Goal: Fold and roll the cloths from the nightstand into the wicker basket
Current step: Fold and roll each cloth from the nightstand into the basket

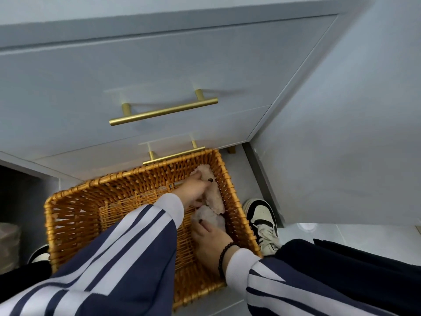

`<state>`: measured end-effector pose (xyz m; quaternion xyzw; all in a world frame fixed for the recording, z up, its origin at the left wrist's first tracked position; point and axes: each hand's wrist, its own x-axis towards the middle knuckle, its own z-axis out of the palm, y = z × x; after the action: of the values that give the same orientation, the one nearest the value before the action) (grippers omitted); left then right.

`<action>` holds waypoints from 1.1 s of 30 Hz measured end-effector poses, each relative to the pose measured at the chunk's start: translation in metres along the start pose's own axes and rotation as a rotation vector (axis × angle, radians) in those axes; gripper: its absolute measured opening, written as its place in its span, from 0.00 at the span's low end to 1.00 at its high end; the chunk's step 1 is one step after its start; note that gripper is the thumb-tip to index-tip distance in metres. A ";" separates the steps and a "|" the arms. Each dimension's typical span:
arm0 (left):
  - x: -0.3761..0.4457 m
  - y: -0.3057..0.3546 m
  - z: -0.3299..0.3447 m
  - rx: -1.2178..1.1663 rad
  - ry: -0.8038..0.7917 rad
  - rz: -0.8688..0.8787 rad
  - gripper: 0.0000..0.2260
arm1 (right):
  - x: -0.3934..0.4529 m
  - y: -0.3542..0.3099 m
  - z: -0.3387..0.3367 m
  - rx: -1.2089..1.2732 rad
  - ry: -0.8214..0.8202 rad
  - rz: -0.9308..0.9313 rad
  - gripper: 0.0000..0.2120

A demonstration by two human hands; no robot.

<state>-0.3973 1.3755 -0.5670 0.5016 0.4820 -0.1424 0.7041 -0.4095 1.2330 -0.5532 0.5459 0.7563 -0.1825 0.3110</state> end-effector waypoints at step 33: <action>0.023 -0.030 0.031 0.492 0.272 0.204 0.44 | 0.012 0.018 0.035 0.016 -0.166 0.163 0.26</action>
<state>-0.3898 1.3420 -0.6024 0.7175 0.4699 -0.1150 0.5012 -0.3852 1.2262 -0.5864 0.5911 0.6795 -0.2075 0.3819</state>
